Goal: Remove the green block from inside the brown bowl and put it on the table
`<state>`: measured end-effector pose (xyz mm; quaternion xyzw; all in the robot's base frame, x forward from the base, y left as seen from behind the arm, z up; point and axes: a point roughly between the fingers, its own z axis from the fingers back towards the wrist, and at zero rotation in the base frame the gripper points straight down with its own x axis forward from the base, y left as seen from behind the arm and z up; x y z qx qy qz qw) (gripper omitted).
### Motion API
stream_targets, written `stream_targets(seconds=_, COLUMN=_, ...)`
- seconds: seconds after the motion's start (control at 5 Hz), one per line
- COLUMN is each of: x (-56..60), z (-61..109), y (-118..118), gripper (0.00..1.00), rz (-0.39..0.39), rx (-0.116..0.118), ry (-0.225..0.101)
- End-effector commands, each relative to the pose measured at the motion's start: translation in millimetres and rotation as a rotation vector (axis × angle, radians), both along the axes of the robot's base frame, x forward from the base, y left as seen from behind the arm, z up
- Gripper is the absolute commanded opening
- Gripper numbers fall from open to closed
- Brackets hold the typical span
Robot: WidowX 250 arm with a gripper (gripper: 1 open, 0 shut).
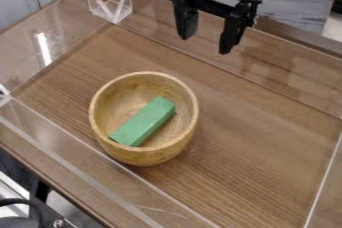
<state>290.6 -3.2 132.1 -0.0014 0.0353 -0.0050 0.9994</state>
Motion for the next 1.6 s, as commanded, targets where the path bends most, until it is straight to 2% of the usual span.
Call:
stream_targets(seconds=0.0, x=-12.9, z=-4.9, y=9, gripper=1.0, rz=-0.01, rx=0.0, ry=0.002)
stream_targets(seconds=0.2, x=-54.8, z=-33.2, y=26, gripper=1.0, rz=-0.1, rx=0.003, ry=0.028)
stream_targets(seconds=0.4, x=-88.7, z=-52.8, y=39, gripper=1.0, rz=-0.182, rx=0.008, ry=-0.014)
stream_targets(seconds=0.6, x=-87.8, z=-66.8, y=38, gripper=1.0, rz=-0.216, rx=0.016, ry=-0.059)
stream_targets(seconds=1.4, x=-79.2, z=-84.8, y=39, gripper=1.0, rz=-0.213, rx=-0.003, ry=-0.079)
